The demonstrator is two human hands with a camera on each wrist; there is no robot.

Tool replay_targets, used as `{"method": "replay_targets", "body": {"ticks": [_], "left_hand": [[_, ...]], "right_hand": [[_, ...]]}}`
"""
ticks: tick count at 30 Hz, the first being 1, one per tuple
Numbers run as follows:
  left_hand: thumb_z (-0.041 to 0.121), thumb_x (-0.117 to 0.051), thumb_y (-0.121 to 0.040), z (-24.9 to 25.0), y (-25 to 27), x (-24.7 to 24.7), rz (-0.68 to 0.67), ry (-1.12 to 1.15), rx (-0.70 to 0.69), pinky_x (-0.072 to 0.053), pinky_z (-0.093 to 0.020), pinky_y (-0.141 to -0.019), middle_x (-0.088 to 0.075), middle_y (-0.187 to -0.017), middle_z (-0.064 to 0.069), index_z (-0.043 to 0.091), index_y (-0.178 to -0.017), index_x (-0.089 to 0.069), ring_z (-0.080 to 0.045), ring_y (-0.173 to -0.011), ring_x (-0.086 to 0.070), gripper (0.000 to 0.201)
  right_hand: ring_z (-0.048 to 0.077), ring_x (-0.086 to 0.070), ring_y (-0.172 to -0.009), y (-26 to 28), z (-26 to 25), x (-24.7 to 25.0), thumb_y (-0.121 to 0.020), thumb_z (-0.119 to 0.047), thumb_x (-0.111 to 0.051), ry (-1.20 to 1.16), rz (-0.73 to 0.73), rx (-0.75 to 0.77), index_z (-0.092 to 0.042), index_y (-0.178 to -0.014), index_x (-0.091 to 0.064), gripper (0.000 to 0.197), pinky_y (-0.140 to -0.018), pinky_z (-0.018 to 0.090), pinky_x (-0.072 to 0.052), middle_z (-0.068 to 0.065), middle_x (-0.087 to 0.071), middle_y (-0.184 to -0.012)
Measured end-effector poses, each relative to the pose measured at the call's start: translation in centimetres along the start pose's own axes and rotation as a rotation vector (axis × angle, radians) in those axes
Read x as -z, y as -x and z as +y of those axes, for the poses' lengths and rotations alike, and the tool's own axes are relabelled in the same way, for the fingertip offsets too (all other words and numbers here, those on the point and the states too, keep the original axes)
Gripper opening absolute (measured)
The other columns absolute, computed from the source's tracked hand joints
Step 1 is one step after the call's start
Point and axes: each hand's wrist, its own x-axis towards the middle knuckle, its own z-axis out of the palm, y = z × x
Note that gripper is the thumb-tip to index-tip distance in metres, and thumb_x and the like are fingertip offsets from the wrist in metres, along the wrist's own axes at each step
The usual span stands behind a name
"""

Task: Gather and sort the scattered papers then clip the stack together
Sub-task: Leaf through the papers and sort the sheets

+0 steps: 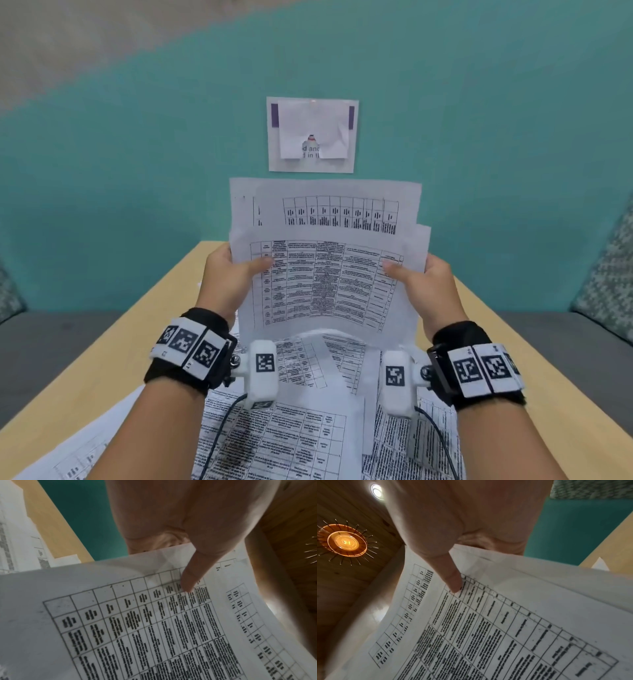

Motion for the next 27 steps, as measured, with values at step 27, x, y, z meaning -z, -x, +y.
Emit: {"method": "replay_targets", "body": {"ticks": [27], "left_hand": [[-0.007,-0.079,-0.082,-0.3,0.4,-0.1,-0.133,-0.062,-0.021,-0.057,-0.036,-0.088,-0.083,-0.098,0.006,0.017,-0.100,-0.077,-0.019,-0.096,-0.077,0.030]], "right_hand": [[0.004,-0.061,-0.078,2.9,-7.4,0.0,-0.059,-0.042,-0.078,0.681,-0.103,0.327,-0.036,-0.078,-0.072,0.020,-0.099,0.050,-0.043,-0.016,-0.067,-0.069]]}}
